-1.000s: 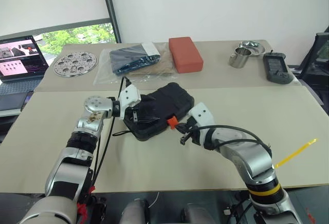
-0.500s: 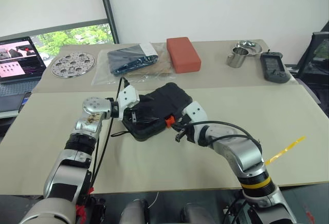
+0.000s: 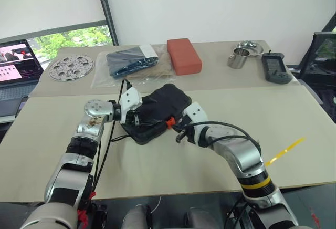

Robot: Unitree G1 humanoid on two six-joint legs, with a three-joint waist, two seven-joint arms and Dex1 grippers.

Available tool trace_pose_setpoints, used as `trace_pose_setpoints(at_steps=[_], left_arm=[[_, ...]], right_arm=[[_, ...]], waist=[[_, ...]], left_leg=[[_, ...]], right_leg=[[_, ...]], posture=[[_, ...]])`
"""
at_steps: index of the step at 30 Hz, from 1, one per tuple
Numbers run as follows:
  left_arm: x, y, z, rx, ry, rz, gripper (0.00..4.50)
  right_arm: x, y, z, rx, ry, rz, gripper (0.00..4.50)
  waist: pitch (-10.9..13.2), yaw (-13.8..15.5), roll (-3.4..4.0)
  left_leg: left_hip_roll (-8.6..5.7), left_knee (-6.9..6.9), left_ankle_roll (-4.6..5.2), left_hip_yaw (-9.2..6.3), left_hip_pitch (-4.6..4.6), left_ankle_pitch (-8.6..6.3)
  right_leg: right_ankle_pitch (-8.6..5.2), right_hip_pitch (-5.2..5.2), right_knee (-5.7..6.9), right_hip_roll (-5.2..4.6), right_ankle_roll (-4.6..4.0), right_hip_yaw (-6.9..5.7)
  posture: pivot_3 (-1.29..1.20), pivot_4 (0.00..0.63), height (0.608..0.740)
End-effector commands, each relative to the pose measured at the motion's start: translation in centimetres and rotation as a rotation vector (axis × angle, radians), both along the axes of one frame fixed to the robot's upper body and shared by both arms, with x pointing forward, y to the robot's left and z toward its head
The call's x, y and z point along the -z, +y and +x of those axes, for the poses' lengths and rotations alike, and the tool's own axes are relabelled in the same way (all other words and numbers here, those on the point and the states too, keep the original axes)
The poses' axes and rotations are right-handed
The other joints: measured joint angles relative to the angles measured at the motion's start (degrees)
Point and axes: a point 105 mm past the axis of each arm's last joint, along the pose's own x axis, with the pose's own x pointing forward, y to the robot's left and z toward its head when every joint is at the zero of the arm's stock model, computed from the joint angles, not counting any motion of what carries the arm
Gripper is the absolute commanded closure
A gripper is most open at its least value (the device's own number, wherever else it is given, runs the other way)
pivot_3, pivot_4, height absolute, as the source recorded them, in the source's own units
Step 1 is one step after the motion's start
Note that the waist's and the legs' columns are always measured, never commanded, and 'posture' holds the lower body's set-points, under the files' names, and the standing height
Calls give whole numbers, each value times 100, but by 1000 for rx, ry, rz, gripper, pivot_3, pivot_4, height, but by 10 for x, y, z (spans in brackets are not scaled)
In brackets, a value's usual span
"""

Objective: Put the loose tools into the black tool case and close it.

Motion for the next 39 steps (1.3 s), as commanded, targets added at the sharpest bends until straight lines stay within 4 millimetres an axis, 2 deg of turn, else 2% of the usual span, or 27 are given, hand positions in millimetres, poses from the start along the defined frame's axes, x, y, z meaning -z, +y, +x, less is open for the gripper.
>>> trace_pose_setpoints(at_steps=[1, 7, 12, 19, 22, 24, 25, 26, 27, 31, 33, 36, 38, 39], left_arm=[[30, -2, -9, 13, 92, 69, 0], [31, -1, -10, 10, 97, 68, 0], [23, 4, -9, -34, 90, -2, 0], [-16, 24, -12, -142, 63, -267, 0], [-36, 45, -21, -215, 43, -379, 0], [-35, 59, -30, -272, 42, -380, 0], [-33, 64, -35, -292, 50, -377, 0], [-30, 68, -40, -312, 62, -374, 0], [-27, 72, -46, -328, 78, -370, 0], [-5, 81, -95, -330, 182, -301, 0], [3, 83, -112, -354, 209, -288, 0], [16, 94, -124, -448, 204, -247, 0], [30, 108, -131, -557, 168, -184, 0], [37, 113, -133, -594, 152, -148, 0]], right_arm=[[-24, 11, 11, -5, -114, 30, 4428], [-25, 11, 11, -13, -123, 36, 4428], [-27, -6, 2, -27, -131, 33, 4428], [-26, -52, -6, -48, -186, -22, 4428], [-28, -80, -7, -65, -224, -43, 4428], [-29, -98, -6, -63, -244, -44, 4428], [-29, -104, -6, -59, -249, -31, 3894], [-27, -111, -6, -53, -247, -29, 3679], [-25, -117, -6, -52, -246, -35, 3249], [-12, -145, -10, -73, -259, -40, 1896], [-8, -154, -14, -91, -269, -30, 1273], [-3, -163, -23, -118, -275, -17, 153], [2, -169, -31, -121, -268, -8, 23], [3, -172, -33, -116, -264, -4, 23]], waist=[[0, -18, 0], [0, -28, 0], [0, -12, 0], [7, -7, -6], [13, 2, -13], [17, 8, -18], [17, 11, -20], [18, 12, -20], [18, 14, -20], [19, 11, -21], [21, 14, -23], [29, 56, -24], [38, 61, -33], [41, 59, -38]], left_leg=[[0, -1, 0, 0, 2, 0], [2, -7, -3, 1, 5, 1], [0, -9, -3, 3, 3, 1], [0, -10, 6, 4, -19, -5], [-3, -11, 6, 2, -22, -5], [-2, -13, 6, 1, -24, -5], [-2, -15, 7, 2, -23, -6], [-1, -16, 8, 2, -22, -7], [-1, -18, 8, 3, -22, -7], [-3, -25, 11, 6, -18, -10], [-4, -28, 14, 8, -17, -12], [-5, -43, 14, 2, 1, -12], [-5, -58, 13, -1, 36, -12], [-6, -72, 10, -2, 49, -17]], right_leg=[[0, 0, 1, 1, 0, 3], [1, -5, 2, 5, -1, 10], [0, -6, 0, 1, -1, 11], [0, -14, -19, -8, 0, 8], [0, -16, -22, -5, 0, 7], [0, -16, -30, -5, 0, 5], [0, -12, -35, -6, 0, 5], [0, -10, -39, -7, 0, 6], [0, -10, -40, -10, 0, 6], [0, -2, -52, -21, 0, 9], [0, 0, -61, -26, 0, 9], [3, 26, -82, -32, -2, 0], [5, 66, -99, -41, -8, 0], [5, 79, -106, -83, -9, 0]], posture=[[0, 150, 740], [0, 150, 740], [0, 150, 740], [0, 150, 740], [0, 150, 740], [0, 150, 740], [0, 150, 740], [0, 150, 740], [0, 150, 740], [0, 150, 740], [0, 150, 740], [0, 150, 740], [0, 150, 740], [0, 150, 740]])
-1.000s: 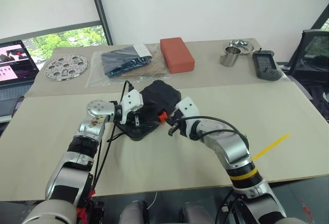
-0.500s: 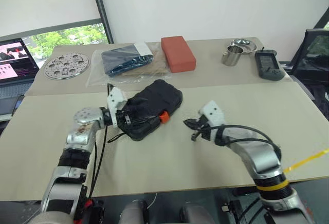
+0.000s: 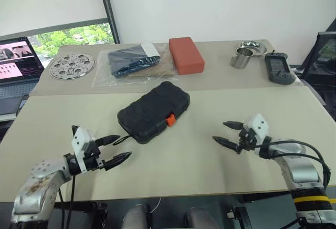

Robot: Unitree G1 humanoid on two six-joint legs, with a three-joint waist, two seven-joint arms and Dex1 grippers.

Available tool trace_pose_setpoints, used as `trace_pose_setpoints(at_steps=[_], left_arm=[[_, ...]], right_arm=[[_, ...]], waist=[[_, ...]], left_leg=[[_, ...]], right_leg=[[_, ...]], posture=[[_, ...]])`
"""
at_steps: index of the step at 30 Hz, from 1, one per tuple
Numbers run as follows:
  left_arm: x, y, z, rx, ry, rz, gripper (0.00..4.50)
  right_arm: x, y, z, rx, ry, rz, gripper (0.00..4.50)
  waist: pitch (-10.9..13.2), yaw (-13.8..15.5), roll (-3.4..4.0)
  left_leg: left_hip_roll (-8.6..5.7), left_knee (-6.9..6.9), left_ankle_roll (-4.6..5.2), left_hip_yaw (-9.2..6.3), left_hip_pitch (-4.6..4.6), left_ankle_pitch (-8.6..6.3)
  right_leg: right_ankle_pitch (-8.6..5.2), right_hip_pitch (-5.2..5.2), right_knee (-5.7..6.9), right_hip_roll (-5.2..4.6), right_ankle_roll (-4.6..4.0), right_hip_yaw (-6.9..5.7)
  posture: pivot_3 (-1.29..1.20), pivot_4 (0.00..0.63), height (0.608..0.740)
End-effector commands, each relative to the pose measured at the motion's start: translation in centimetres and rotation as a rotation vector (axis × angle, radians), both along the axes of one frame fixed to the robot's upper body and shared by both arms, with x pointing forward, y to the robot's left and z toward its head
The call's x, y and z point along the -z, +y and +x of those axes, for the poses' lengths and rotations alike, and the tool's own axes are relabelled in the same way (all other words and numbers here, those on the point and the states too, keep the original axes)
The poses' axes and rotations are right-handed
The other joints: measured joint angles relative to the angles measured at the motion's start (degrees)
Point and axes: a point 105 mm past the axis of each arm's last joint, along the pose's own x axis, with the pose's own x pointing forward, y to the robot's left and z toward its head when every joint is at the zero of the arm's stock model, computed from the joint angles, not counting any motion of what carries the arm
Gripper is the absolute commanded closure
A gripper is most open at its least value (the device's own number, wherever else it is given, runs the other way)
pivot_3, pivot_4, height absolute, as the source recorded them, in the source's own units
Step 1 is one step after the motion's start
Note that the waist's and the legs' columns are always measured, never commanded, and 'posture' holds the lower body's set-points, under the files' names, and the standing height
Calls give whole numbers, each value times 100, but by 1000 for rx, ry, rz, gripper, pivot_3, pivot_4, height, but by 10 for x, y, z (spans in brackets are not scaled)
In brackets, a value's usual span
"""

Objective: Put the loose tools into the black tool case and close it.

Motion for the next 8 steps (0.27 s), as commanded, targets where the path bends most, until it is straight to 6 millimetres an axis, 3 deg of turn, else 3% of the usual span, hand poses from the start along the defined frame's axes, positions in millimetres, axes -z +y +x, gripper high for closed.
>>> trace_pose_setpoints(at_steps=[1, 8], left_arm=[[6, 19, -3, -138, -83, 166, 0], [24, 25, -5, -183, -80, 195, 0]], right_arm=[[-8, -16, -8, 11, -45, 12, 23], [-5, -31, -9, 76, -69, 14, 23]], waist=[[3, -3, -5], [4, 5, -7]], left_leg=[[-4, -11, -15, 1, 6, -10], [-15, -15, -11, 4, -4, -19]], right_leg=[[0, 4, -6, -12, 0, -1], [1, 2, -22, -30, -2, -2]], posture=[[0, 150, 740], [0, 150, 740]])
